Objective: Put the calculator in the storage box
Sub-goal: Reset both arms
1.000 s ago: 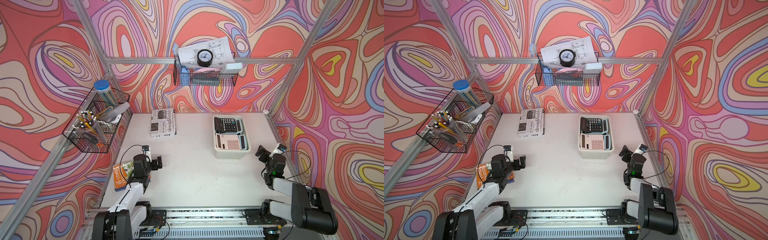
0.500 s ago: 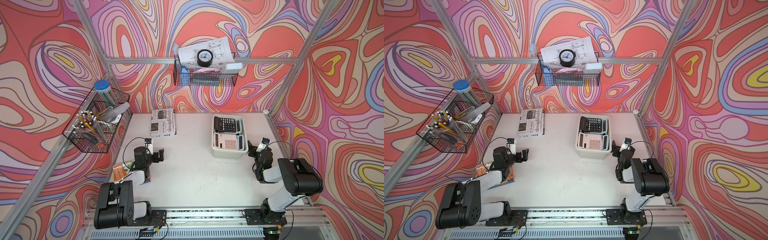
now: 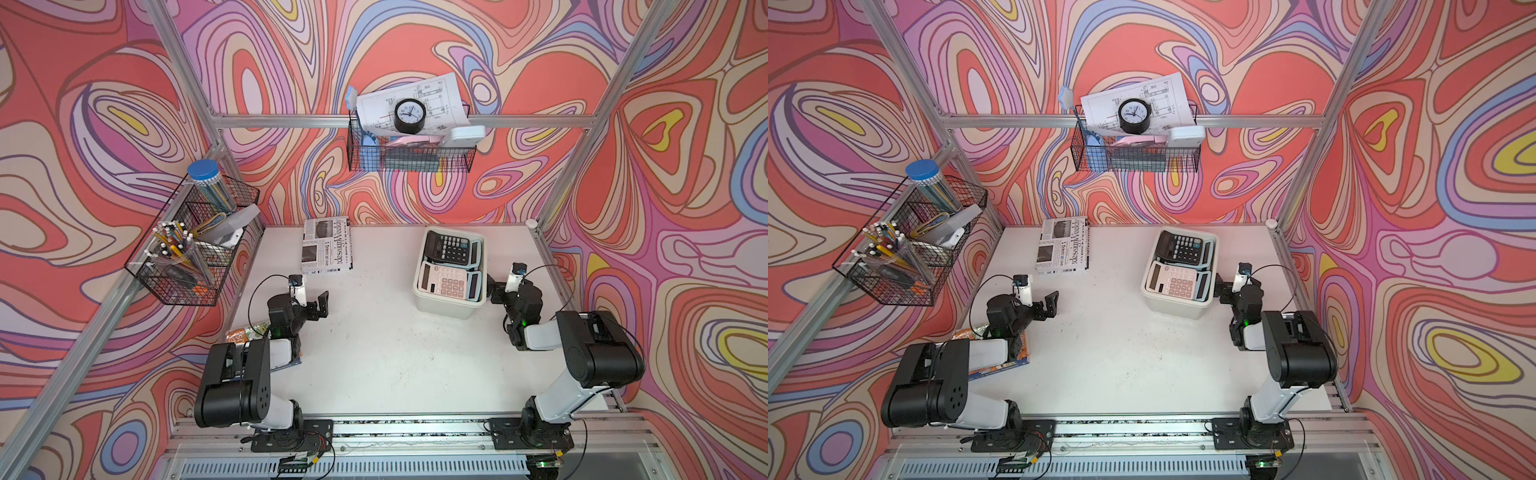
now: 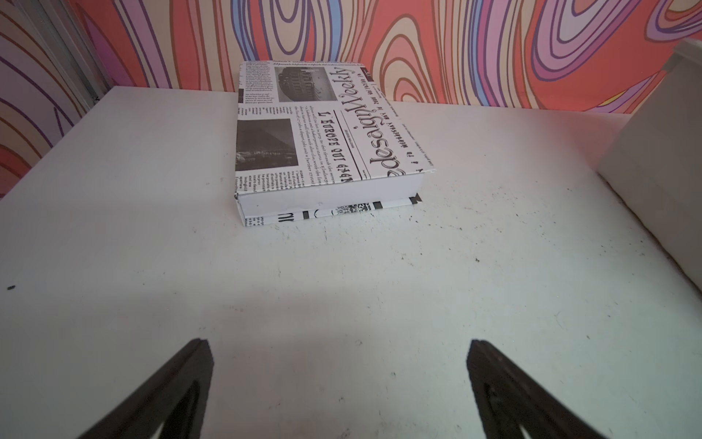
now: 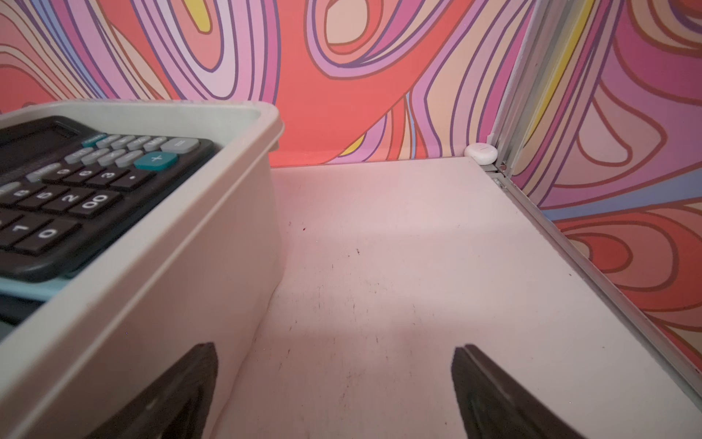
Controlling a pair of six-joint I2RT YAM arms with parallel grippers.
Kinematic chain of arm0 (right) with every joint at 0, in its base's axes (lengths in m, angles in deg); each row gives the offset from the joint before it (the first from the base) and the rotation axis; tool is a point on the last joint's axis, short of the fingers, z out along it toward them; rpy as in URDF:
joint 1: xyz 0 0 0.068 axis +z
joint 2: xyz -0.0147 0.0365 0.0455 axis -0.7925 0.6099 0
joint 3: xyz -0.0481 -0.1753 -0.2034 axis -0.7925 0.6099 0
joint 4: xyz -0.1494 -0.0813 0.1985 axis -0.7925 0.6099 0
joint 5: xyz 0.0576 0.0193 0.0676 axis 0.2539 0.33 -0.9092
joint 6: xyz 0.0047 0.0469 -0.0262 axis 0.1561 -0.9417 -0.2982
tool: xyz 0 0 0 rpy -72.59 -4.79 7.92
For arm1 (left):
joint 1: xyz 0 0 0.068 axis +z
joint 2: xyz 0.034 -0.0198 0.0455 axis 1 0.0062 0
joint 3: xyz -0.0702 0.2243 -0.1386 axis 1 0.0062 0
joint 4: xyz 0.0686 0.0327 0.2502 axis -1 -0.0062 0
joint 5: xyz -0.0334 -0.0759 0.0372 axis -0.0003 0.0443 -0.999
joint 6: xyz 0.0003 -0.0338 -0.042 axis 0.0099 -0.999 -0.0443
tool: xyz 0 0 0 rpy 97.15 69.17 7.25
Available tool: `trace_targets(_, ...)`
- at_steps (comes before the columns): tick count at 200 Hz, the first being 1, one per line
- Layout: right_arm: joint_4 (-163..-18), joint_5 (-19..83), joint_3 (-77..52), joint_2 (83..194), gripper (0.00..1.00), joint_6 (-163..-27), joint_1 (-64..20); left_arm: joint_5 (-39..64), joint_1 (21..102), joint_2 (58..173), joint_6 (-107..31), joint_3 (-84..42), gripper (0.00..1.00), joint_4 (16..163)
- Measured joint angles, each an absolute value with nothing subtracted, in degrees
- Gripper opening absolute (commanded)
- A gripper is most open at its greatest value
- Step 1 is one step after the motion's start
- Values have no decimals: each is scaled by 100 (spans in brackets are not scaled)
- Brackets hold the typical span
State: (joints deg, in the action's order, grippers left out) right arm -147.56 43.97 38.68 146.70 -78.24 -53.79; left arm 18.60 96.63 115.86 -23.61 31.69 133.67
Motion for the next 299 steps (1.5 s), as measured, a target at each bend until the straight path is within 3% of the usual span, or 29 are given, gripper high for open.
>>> trace_targets(73, -14464, 4513, 3761, 14677, 98, -7841, -5370, 750, 9158, 11921, -2298, 2909, 99, 13305)
trace_targets(166, -14409, 4546, 3761, 14677, 98, -7841, -5357, 573, 9153, 11921, -2300, 2955, 99, 13410)
trace_targets(219, -14409, 4553, 3761, 14677, 98, -7839, -5357, -22, 9143, 11921, -2403, 3114, 99, 13614)
trace_targets(299, -14404, 4555, 3759, 14677, 98, -7839, -5357, 155, 9143, 11921, -2359, 3112, 98, 13624)
